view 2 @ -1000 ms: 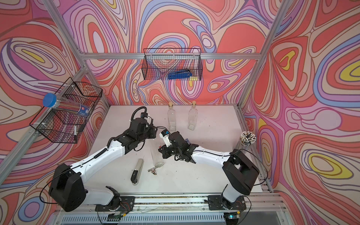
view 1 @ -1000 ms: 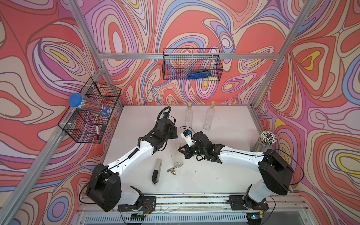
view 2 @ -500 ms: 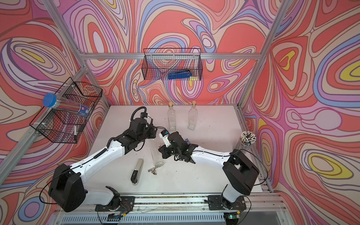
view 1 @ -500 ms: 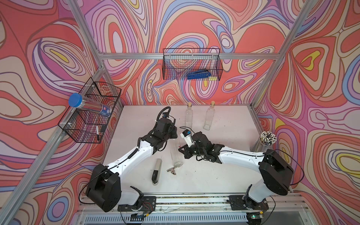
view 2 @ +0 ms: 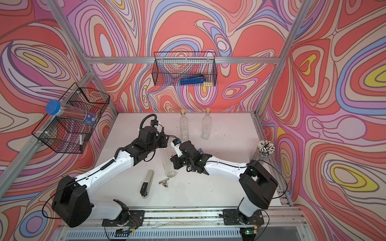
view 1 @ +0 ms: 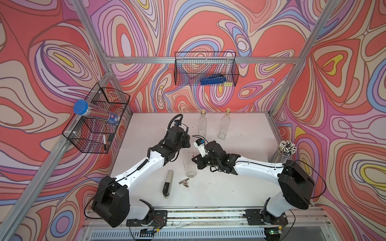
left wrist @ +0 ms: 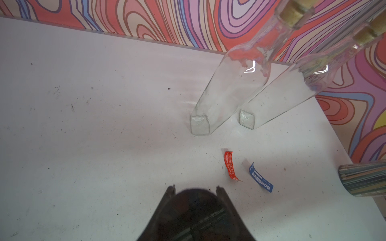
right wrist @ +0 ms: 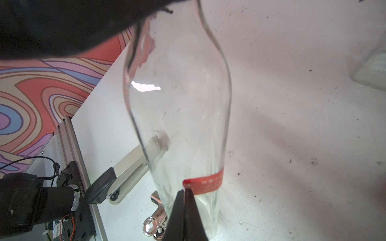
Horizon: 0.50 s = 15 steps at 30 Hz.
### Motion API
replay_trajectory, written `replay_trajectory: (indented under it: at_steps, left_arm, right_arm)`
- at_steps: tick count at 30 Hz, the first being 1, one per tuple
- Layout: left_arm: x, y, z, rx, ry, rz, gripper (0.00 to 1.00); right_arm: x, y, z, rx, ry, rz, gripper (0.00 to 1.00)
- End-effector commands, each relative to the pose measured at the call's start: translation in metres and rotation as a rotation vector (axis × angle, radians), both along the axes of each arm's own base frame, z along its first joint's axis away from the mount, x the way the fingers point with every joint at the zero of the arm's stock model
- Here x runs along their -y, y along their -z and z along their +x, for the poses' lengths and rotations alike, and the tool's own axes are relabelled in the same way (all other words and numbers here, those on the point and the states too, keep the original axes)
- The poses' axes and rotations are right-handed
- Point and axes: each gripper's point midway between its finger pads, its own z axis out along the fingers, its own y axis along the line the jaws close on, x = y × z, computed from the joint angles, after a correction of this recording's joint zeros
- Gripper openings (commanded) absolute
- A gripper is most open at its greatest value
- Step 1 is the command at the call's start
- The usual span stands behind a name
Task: Remove the label from the bottle
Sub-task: Tear open the label from the bottle.
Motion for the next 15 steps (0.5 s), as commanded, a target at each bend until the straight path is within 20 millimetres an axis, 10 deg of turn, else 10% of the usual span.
replay_trajectory:
  at_steps: [1,15]
  left_arm:
    - [0.0066,-0.0086,-0.0100,0.006,0.050,-0.029,0.00]
    - [0.0046,-0.0105,-0.0130,0.009,0.053,-0.023,0.00]
  right_arm:
    - [0.0189,0.0160,0.0168,0.013,0.098,-0.091,0.00]
    - [0.0248,0.0170,0.0194,0.015,0.126,-0.116,0.00]
